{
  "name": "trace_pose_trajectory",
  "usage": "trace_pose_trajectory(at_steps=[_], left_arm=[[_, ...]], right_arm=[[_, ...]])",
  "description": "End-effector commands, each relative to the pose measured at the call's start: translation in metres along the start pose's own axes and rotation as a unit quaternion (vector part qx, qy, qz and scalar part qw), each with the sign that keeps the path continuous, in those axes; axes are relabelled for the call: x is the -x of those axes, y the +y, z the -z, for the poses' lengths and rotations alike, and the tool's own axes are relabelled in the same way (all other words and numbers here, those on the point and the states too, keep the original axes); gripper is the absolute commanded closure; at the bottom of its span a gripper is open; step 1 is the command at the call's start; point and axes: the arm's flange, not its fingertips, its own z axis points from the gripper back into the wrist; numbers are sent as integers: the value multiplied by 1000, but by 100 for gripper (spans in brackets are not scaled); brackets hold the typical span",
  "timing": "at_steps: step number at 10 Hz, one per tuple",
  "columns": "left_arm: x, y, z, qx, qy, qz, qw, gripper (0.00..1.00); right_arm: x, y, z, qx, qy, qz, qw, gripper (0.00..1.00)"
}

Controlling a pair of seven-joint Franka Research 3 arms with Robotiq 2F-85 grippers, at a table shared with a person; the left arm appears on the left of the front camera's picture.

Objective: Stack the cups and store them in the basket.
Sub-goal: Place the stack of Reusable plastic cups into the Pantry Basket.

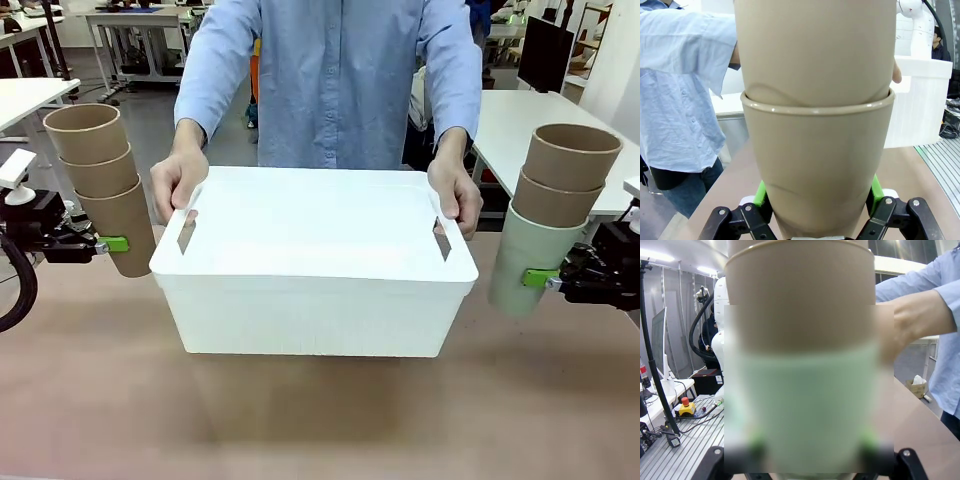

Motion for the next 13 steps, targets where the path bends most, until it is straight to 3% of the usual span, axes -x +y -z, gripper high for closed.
trace_pose_trajectory(at_steps=[1,13], left_arm=[[-4,0,0,2,-3,6,1000,15],[-4,0,0,2,-3,6,1000,15]], right_arm=[[-4,1,0,-1,0,-5,1000,13],[-4,1,0,-1,0,-5,1000,13]])
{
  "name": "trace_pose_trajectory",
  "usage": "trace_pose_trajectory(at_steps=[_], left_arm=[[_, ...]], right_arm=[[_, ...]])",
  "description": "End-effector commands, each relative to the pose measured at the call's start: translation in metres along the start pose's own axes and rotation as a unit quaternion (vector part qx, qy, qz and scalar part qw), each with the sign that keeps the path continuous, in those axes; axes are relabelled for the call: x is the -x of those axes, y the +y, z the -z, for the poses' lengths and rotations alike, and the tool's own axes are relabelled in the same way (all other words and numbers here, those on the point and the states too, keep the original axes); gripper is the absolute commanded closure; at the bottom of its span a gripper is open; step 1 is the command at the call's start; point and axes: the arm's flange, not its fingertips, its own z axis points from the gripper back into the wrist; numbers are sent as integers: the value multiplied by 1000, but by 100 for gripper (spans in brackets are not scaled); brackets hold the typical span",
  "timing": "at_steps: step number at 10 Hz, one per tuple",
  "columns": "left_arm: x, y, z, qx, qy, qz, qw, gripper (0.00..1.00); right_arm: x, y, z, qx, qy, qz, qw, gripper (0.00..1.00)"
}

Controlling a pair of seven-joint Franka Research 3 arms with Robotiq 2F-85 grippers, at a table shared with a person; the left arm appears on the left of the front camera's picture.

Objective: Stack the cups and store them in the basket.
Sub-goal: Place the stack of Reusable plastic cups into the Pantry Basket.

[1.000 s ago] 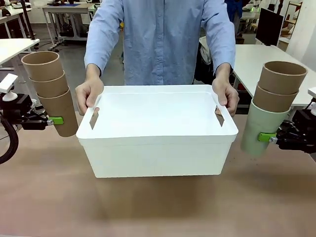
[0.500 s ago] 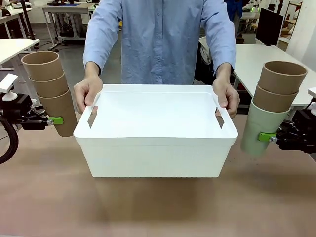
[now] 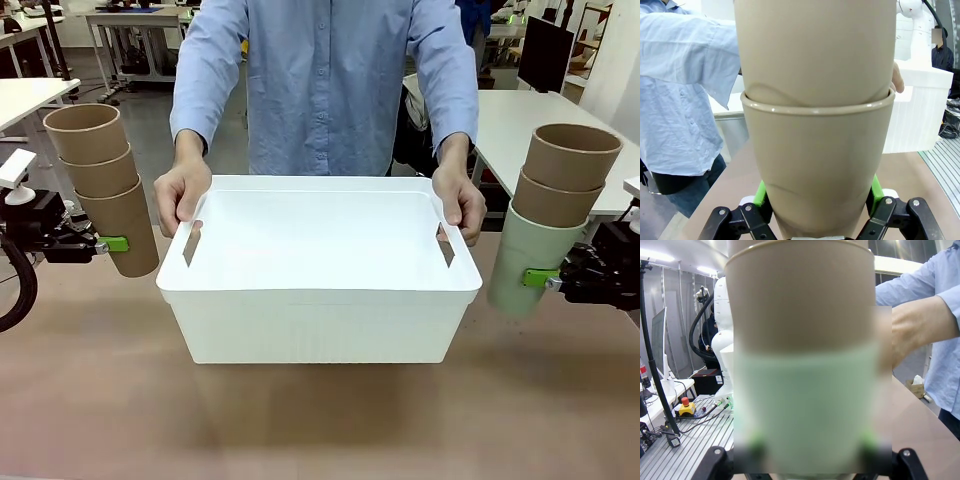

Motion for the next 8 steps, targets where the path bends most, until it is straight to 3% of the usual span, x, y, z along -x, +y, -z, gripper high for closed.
trace_pose_trajectory(at_steps=[1,8], left_arm=[[-4,0,0,2,-3,6,1000,15],[-4,0,0,2,-3,6,1000,15]], right_arm=[[-4,1,0,-1,0,-5,1000,13],[-4,1,0,-1,0,-5,1000,13]])
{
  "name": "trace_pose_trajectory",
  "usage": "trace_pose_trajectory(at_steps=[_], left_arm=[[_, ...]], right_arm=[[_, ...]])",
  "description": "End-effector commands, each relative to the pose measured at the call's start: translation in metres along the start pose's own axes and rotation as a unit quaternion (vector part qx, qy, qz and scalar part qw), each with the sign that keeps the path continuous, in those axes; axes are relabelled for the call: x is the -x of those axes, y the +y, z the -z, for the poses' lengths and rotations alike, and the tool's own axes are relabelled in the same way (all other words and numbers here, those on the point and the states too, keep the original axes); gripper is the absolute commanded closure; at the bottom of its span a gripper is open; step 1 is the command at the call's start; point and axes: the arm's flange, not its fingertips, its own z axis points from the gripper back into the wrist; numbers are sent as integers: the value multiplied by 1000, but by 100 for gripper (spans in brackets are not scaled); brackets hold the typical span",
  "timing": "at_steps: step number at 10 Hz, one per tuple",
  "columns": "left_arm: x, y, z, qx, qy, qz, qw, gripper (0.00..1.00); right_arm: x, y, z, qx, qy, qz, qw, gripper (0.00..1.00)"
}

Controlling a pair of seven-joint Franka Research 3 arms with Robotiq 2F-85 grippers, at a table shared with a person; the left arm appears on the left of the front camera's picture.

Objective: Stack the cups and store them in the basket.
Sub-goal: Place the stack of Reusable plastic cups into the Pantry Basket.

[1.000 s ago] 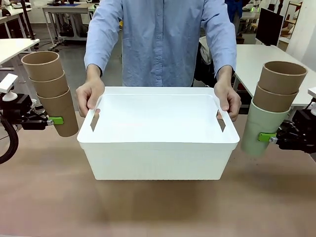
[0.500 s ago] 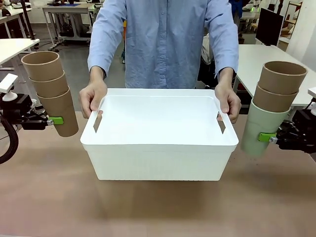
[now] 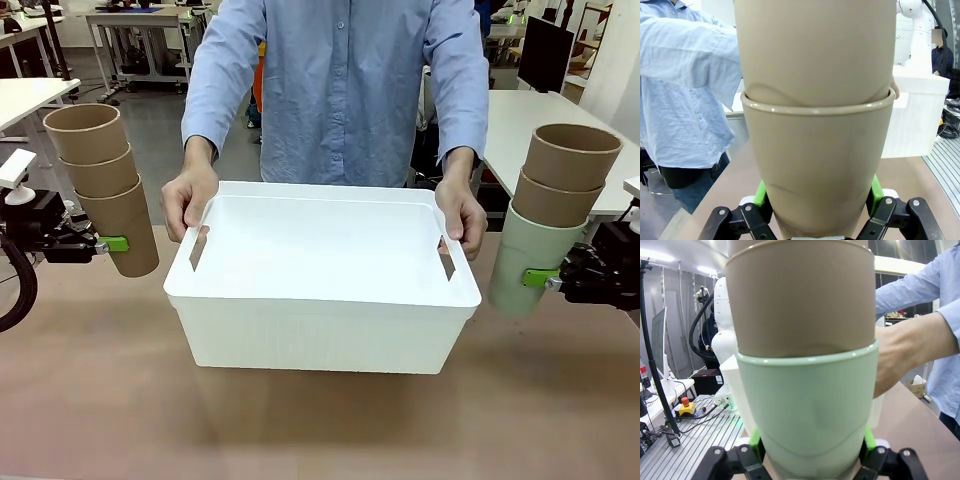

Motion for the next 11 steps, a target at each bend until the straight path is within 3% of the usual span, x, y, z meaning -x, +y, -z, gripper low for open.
trace_pose_trajectory(at_steps=[1,9,11], left_arm=[[-4,0,0,2,-3,6,1000,15],[-4,0,0,2,-3,6,1000,15],[-4,0,0,2,-3,6,1000,15]], right_arm=[[-4,1,0,-1,0,-5,1000,13],[0,0,0,0,0,0,1000,13],[-41,15,8,-7,28,0,1000,13]])
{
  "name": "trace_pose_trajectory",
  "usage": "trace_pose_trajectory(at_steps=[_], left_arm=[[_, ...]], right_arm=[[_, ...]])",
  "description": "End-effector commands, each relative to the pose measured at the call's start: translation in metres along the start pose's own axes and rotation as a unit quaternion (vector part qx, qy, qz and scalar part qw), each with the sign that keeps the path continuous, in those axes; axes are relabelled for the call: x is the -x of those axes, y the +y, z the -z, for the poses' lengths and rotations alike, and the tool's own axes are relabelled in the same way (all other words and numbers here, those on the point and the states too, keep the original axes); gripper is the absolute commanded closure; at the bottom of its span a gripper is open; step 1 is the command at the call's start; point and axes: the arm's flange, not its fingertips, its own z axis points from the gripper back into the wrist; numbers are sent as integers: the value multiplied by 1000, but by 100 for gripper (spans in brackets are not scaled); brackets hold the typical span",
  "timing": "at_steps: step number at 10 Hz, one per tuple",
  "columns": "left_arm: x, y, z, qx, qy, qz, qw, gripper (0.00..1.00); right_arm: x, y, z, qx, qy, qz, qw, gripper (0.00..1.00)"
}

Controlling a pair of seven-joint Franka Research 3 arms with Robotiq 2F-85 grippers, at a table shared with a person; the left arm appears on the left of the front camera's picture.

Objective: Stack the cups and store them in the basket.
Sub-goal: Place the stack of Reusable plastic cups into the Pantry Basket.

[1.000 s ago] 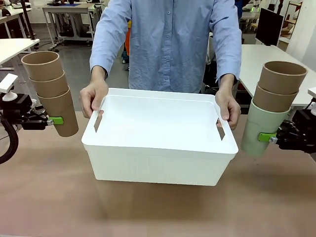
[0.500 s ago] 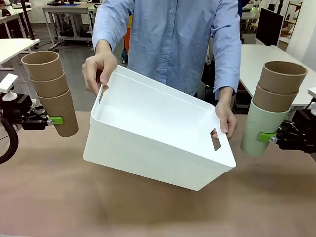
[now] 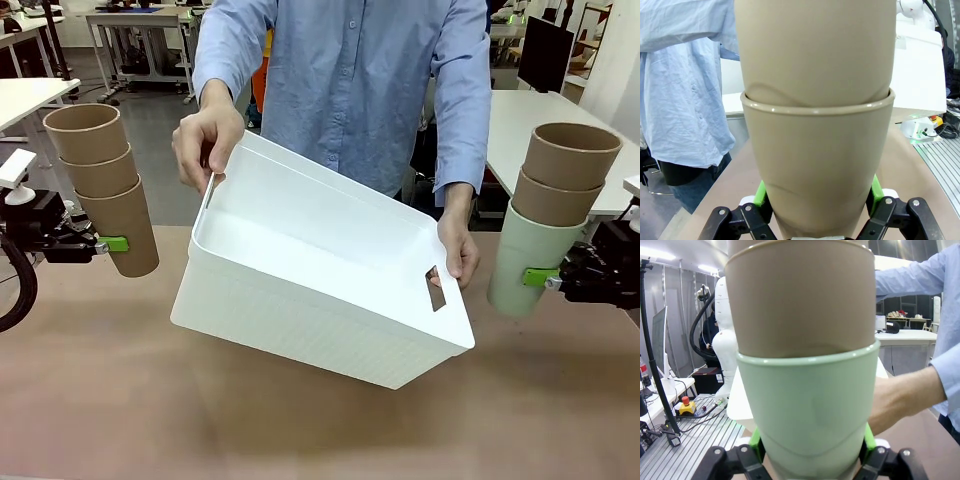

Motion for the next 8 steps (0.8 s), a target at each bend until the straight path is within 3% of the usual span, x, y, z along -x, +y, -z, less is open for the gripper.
trace_pose_trajectory(at_steps=[1,5,8], left_arm=[[-4,0,0,2,-3,6,1000,15],[-4,0,0,2,-3,6,1000,15],[-4,0,0,2,-3,6,1000,15]], right_arm=[[-53,19,8,1,36,6,999,13],[-142,54,40,3,117,1,993,13],[-164,70,95,17,215,11,976,13]])
